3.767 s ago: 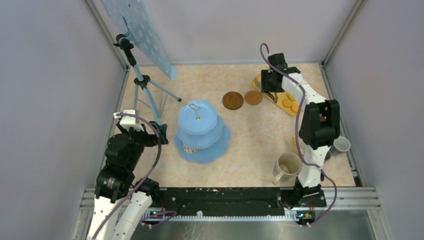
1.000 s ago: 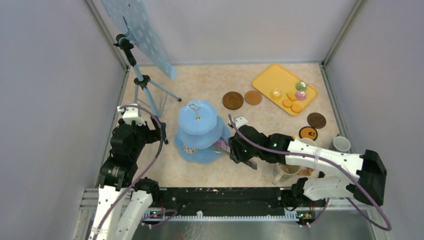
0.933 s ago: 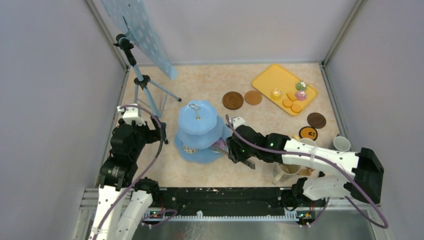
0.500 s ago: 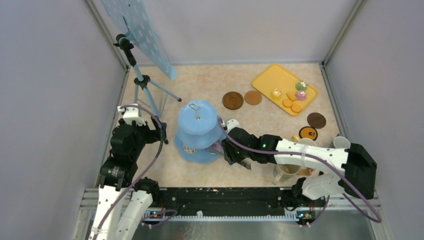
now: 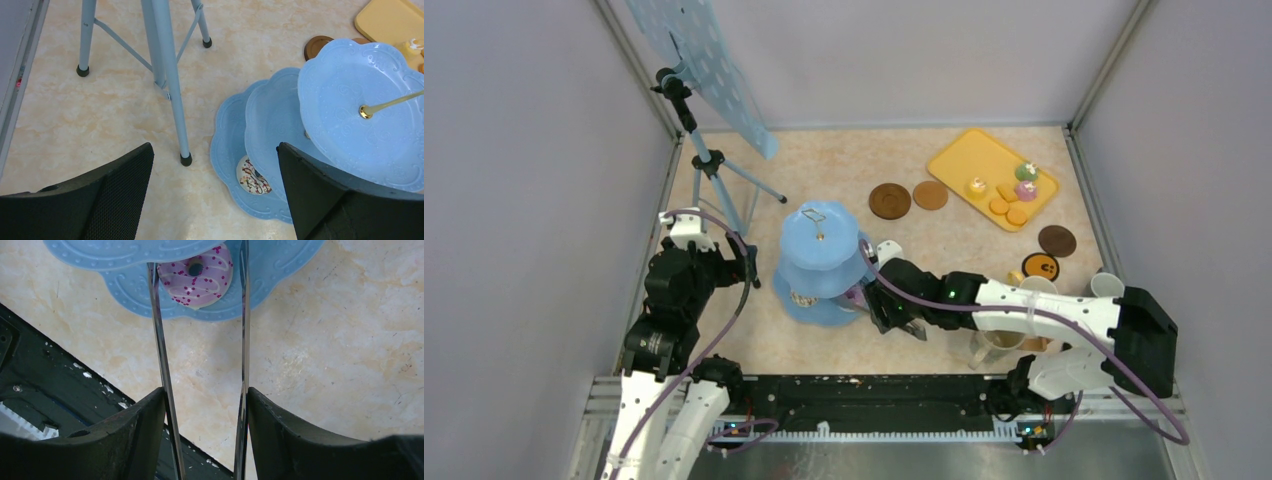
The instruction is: Serve the afternoon tea
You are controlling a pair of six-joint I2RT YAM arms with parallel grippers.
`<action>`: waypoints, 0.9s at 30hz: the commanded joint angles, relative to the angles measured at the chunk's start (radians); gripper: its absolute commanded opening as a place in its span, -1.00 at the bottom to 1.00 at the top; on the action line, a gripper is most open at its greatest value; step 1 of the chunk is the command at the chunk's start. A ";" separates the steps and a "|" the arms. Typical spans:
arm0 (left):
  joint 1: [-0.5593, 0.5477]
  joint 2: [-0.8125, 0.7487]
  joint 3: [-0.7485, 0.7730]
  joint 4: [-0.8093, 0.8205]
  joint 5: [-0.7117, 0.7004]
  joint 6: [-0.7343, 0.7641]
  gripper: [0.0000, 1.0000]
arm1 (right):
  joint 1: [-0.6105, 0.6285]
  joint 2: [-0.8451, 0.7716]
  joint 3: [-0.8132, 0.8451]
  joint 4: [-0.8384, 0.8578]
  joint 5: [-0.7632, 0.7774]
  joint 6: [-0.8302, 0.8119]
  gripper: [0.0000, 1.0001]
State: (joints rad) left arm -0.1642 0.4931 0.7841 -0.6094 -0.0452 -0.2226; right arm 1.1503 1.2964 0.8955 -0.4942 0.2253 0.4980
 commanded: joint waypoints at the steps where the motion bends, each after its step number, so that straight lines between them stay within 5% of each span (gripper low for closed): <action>1: 0.006 -0.004 0.034 0.019 0.007 0.000 0.97 | 0.017 -0.046 0.030 0.006 0.036 -0.014 0.17; 13: 0.009 -0.020 0.030 0.025 0.008 0.005 0.97 | 0.017 -0.238 -0.025 -0.087 -0.001 -0.005 0.18; 23: 0.009 -0.039 0.019 0.036 0.010 0.005 0.98 | 0.006 -0.315 0.010 -0.421 0.243 0.124 0.11; 27: 0.008 -0.052 0.015 0.042 0.007 0.007 0.97 | -0.125 -0.311 0.043 -0.458 0.266 0.108 0.09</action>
State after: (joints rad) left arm -0.1612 0.4595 0.7841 -0.6071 -0.0418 -0.2218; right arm 1.1294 0.9997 0.8700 -0.8692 0.4007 0.5877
